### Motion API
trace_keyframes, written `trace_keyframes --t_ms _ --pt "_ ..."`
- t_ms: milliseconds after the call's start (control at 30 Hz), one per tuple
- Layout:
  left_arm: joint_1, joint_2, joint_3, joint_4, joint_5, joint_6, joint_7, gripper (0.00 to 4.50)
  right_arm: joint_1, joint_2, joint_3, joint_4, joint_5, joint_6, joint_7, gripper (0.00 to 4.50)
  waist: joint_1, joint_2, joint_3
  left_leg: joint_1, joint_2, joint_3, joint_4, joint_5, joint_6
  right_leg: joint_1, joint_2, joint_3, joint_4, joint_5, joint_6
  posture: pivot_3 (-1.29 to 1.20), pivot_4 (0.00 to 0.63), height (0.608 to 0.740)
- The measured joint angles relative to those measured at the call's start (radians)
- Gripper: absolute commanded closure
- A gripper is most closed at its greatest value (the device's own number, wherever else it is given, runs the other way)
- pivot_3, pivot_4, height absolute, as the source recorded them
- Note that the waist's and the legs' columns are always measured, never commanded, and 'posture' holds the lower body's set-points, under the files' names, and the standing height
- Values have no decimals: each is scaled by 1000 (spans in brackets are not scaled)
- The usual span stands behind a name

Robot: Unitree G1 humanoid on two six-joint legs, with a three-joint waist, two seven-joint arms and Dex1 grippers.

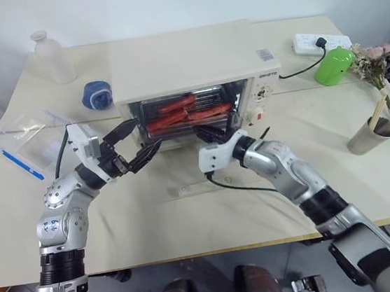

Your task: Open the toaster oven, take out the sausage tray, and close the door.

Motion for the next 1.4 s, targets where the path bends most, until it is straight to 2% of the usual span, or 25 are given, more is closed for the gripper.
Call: trace_keyframes --t_ms 300,467,600,800,1000,1100,1400 --pt "46 40 56 -2 -71 198 54 0 297 -142 -101 -336 57 -13 87 4481 29 -1 0 0 0 1 2 0 0 1 -1 2 -1 0 0 0 150 740" --pt "107 111 95 -94 -234 508 133 0 344 -189 -149 -390 86 -54 91 4481 37 -1 1 0 0 1 2 0 0 1 -1 3 -1 0 0 0 150 740" --pt "112 98 141 -141 -407 707 213 0 359 -213 -154 -391 99 -83 109 4481 40 -2 1 0 0 0 2 0 0 2 -1 3 -1 0 0 0 150 740" --pt "93 58 168 -143 -542 815 295 0 364 -223 -152 -390 111 -123 136 4481 36 -2 1 1 0 0 2 0 0 2 0 3 -1 0 0 0 150 740" --pt "93 70 134 -84 -526 835 265 0 328 -229 -151 -384 133 -177 161 4481 37 -2 1 1 0 1 2 0 0 2 0 3 -2 0 0 0 150 740" --pt "91 58 105 -40 -507 837 243 597 307 -233 -150 -371 146 -206 177 4481 37 -2 1 1 0 1 2 0 0 2 0 3 -1 0 0 0 150 740" --pt "91 0 89 -17 -526 869 218 3409 294 -233 -138 -339 152 -232 221 4481 38 -2 1 1 0 2 2 0 0 2 0 3 -1 0 0 0 150 740"
